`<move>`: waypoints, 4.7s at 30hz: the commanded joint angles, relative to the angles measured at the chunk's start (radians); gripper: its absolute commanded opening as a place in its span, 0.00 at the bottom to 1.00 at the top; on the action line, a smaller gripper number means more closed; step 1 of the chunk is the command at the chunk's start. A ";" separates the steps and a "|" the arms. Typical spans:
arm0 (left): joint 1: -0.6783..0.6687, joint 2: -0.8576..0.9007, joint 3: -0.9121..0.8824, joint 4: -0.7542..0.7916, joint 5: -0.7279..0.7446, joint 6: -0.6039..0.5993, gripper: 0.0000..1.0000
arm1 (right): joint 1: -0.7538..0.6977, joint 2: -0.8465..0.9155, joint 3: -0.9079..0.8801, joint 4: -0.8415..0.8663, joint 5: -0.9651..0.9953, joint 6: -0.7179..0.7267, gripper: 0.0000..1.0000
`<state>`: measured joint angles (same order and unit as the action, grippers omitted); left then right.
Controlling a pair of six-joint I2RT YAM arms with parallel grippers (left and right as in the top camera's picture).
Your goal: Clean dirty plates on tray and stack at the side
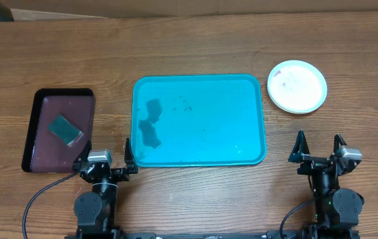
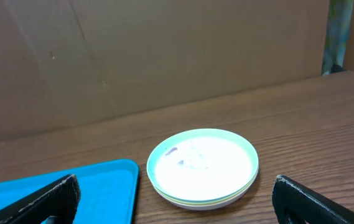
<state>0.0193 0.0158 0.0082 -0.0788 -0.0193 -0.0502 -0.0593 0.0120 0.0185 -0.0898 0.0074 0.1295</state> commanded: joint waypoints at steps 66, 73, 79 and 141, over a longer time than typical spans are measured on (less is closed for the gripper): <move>-0.007 -0.012 -0.003 0.002 -0.006 -0.009 1.00 | 0.027 -0.010 -0.011 0.005 0.021 -0.183 1.00; -0.007 -0.012 -0.003 0.002 -0.005 -0.009 1.00 | 0.027 -0.010 -0.011 0.005 0.021 -0.183 1.00; -0.007 -0.012 -0.003 0.002 -0.005 -0.010 1.00 | 0.027 -0.010 -0.011 0.006 0.021 -0.183 1.00; -0.007 -0.012 -0.003 0.002 -0.005 -0.009 1.00 | 0.027 -0.009 -0.011 0.006 0.021 -0.183 1.00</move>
<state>0.0193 0.0158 0.0082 -0.0788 -0.0196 -0.0502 -0.0376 0.0120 0.0185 -0.0898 0.0299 -0.0490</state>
